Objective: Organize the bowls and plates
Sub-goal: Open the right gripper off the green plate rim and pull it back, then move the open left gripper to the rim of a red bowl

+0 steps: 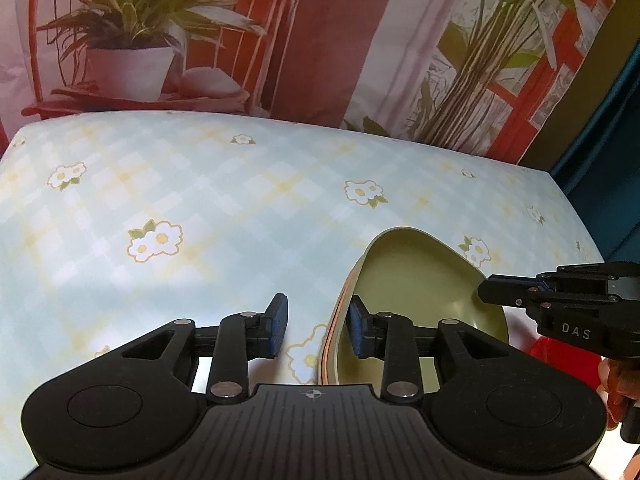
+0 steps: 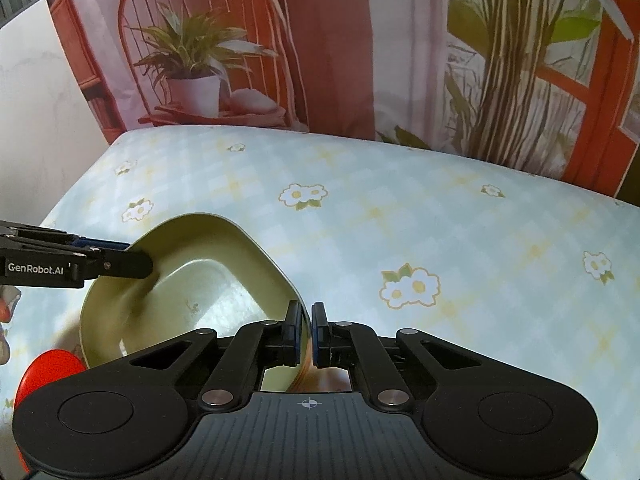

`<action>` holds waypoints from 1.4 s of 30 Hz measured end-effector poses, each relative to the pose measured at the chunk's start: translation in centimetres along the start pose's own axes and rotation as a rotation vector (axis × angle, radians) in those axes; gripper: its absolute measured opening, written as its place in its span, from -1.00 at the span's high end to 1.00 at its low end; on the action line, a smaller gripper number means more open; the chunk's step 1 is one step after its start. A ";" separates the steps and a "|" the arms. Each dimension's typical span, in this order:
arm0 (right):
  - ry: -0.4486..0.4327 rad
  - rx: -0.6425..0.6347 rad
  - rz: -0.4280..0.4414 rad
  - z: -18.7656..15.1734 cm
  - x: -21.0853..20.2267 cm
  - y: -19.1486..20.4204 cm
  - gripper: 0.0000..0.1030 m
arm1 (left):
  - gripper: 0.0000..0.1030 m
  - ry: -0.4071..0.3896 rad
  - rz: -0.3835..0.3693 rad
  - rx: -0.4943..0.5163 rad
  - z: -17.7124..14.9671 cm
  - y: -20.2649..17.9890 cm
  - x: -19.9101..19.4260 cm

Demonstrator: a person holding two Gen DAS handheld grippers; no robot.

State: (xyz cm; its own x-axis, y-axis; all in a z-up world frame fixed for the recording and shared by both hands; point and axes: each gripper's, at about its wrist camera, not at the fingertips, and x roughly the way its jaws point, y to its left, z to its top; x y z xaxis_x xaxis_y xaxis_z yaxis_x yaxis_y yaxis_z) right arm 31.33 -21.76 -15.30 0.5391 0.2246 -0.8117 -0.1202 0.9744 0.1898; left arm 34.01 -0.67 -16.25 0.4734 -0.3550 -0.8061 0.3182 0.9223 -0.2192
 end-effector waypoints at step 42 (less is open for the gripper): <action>-0.219 0.008 -0.013 -7.3 -12.4 2.8 0.35 | 0.16 -0.212 0.166 0.129 -6.4 -6.4 -13.5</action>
State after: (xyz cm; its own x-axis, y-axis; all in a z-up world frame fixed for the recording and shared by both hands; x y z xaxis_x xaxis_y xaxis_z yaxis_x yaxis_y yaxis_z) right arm 18.23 -21.80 -8.70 0.7092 0.2046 -0.6747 -0.1055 0.9770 0.1854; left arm 20.35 -0.79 -7.48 0.6845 -0.2377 -0.6891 0.3173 0.9482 -0.0119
